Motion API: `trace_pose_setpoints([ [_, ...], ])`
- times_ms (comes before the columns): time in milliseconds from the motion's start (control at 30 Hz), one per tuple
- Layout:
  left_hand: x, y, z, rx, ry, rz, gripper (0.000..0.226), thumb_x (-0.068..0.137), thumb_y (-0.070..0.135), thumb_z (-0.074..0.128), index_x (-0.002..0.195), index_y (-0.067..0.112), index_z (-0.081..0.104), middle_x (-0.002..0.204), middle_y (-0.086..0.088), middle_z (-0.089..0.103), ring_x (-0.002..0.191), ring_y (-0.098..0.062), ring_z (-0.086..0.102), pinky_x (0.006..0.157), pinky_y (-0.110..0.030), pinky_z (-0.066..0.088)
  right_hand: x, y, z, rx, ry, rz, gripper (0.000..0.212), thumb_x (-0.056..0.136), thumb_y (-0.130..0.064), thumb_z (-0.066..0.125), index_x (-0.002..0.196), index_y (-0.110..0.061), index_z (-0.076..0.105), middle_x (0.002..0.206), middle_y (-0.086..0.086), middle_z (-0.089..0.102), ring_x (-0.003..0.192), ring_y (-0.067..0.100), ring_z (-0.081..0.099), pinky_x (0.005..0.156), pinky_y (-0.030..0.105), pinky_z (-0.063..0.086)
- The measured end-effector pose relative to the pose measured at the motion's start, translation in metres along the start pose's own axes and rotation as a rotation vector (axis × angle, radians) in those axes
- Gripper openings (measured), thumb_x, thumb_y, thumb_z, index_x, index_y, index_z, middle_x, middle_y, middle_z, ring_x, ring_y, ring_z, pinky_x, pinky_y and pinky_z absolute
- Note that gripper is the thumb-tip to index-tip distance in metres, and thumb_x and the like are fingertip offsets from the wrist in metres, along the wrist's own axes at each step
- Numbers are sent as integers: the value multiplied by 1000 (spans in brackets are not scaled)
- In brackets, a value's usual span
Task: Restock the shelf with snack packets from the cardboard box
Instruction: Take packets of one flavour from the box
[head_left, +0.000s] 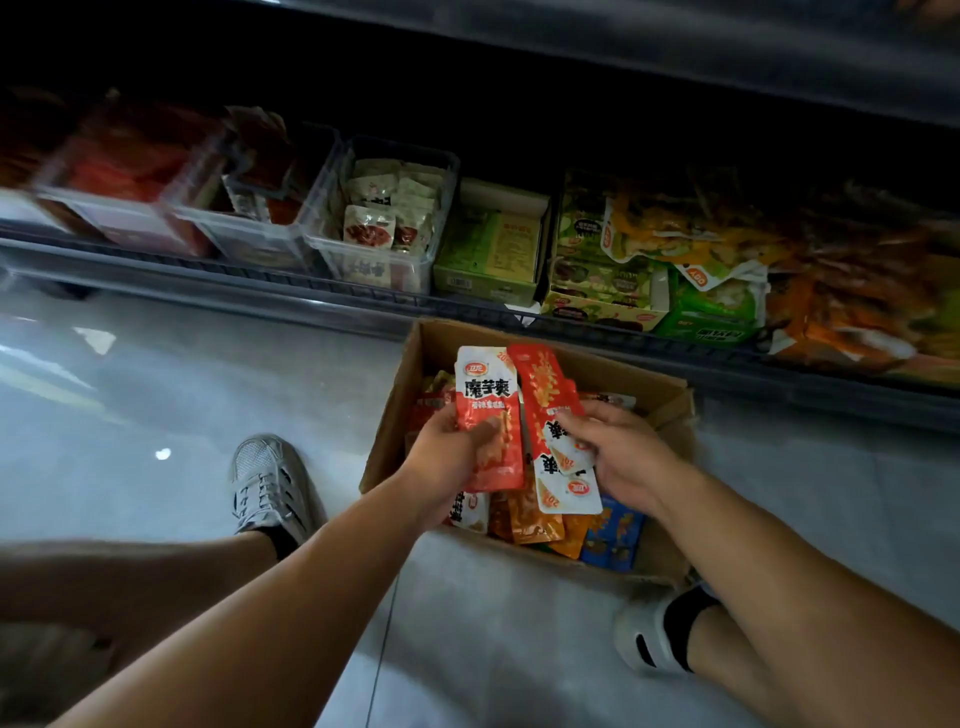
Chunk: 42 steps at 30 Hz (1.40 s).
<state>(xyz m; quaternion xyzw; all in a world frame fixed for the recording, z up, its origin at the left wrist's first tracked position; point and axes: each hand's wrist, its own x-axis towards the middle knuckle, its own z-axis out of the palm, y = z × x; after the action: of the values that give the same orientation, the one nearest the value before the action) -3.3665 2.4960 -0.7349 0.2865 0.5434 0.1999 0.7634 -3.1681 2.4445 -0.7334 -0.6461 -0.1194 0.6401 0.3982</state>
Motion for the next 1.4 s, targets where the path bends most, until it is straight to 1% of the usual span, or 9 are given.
trace_pose_setpoints([
  [100, -4, 3, -4, -36, -4, 24, 23, 103, 14, 59, 124, 19, 63, 109, -5, 78, 100, -27, 76, 89, -46, 60, -1, -2, -5, -213, -34, -39, 36, 88, -3, 71, 121, -11, 62, 103, 14, 76, 93, 32, 74, 88, 52, 57],
  [333, -2, 8, -10, -110, 18, -90, 29, 104, 32, 56, 125, 14, 66, 102, -8, 80, 92, -26, 76, 80, -40, 58, -11, -37, -32, -768, -140, -100, 37, 80, -19, 82, 114, -21, 69, 97, 1, 78, 82, 22, 76, 76, 45, 62],
  [433, 3, 8, -12, 120, -80, -111, 50, 83, 48, 76, 124, 23, 64, 107, -4, 79, 98, -26, 76, 93, -46, 58, -15, -54, -26, -959, -242, -101, 30, 82, -18, 81, 109, -21, 70, 90, -4, 76, 65, 6, 72, 52, 23, 56],
  [567, 8, 4, -11, 390, -189, -103, 53, 76, 36, 86, 123, 29, 61, 111, 1, 77, 99, -20, 76, 93, -45, 60, -2, -55, -22, -1064, -158, -209, 24, 73, -31, 88, 90, -27, 72, 86, -6, 75, 72, 10, 71, 63, 30, 53],
  [700, 16, 9, -13, 304, -217, -186, 73, 59, 29, 91, 127, 28, 61, 120, -4, 74, 110, -27, 71, 99, -52, 56, 7, -45, -29, -897, 29, -269, 38, 71, -43, 87, 91, -15, 72, 94, -6, 72, 85, 4, 63, 67, 22, 44],
  [833, 19, 7, -11, 273, -228, -206, 66, 66, 18, 89, 127, 24, 64, 118, -6, 75, 111, -28, 70, 96, -50, 57, 12, -32, -27, -779, 133, -289, 45, 72, -50, 84, 88, -10, 70, 80, 14, 70, 67, 16, 60, 62, 30, 44],
  [1067, 30, 1, -18, -63, 107, -89, 48, 84, 8, 80, 124, 24, 61, 119, -5, 71, 107, -30, 68, 89, -49, 56, 10, -38, -38, -133, 176, -59, 34, 86, -25, 76, 117, -15, 67, 91, 9, 78, 80, 24, 75, 75, 41, 59],
  [1267, 24, -2, -10, -112, 43, -98, 59, 82, 15, 83, 134, 24, 58, 124, -6, 72, 112, -31, 70, 98, -57, 55, 10, -50, -24, 276, 147, -76, 37, 91, 0, 63, 123, -18, 59, 108, 13, 69, 93, 24, 69, 73, 39, 56],
  [1400, 19, -1, -3, -134, -1, -87, 50, 84, 13, 80, 130, 24, 61, 118, -5, 76, 108, -29, 73, 90, -51, 59, 10, -52, -10, 447, 258, -42, 21, 91, -10, 68, 111, -16, 64, 96, 6, 72, 86, 17, 68, 73, 33, 53],
])
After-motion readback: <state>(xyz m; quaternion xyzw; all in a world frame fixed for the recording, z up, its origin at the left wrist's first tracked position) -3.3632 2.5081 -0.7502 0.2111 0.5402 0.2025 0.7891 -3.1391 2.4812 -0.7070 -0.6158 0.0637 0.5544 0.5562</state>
